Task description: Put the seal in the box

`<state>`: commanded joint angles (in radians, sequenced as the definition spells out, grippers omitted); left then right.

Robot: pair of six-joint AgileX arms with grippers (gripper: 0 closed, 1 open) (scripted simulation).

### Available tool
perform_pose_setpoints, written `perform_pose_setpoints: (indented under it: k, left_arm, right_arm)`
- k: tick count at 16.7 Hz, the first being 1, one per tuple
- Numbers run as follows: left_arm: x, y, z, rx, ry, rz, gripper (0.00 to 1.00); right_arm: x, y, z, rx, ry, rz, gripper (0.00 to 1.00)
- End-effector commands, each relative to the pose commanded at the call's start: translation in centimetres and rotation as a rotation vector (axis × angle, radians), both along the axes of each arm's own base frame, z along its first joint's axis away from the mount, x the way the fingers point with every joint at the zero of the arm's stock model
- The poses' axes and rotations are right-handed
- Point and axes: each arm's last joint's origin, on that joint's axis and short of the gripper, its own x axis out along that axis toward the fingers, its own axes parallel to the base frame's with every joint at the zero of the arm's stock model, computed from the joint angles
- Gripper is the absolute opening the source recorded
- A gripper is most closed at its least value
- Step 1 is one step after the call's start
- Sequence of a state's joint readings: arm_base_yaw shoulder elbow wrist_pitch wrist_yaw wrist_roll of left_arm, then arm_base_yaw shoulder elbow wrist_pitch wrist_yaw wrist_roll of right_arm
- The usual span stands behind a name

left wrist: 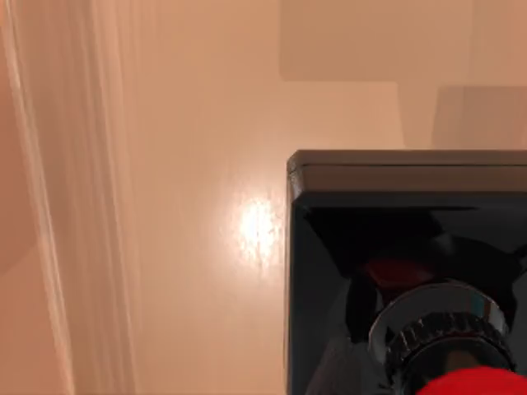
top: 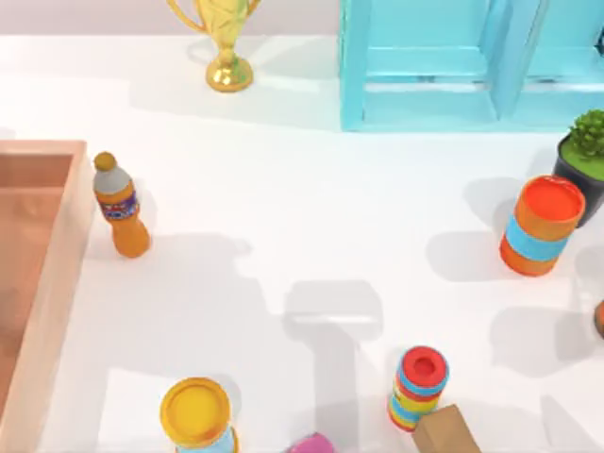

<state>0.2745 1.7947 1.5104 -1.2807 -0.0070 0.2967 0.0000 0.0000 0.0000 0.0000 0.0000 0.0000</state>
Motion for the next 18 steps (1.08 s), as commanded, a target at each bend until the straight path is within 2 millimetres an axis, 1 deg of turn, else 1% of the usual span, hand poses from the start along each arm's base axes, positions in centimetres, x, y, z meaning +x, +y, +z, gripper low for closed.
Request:
perform_pose_setpoints:
  k: [2, 3, 7, 18]
  left_arm:
    - [-0.1, 0.0, -1.6, -0.002, 0.004, -0.001, 0.0]
    - [-0.1, 0.0, -2.0, -0.002, 0.005, -0.001, 0.0]
    - [-0.1, 0.0, -2.2, -0.002, 0.005, -0.001, 0.0]
    - [-0.1, 0.0, -2.2, -0.002, 0.005, -0.001, 0.83]
  right_arm:
    - [0.0, 0.0, 0.0, 0.0, 0.0, 0.0, 1.0]
    - [0.0, 0.0, 0.0, 0.0, 0.0, 0.0, 1.0]
    - [0.0, 0.0, 0.0, 0.0, 0.0, 0.0, 1.0]
    - [0.0, 0.0, 0.0, 0.0, 0.0, 0.0, 1.0]
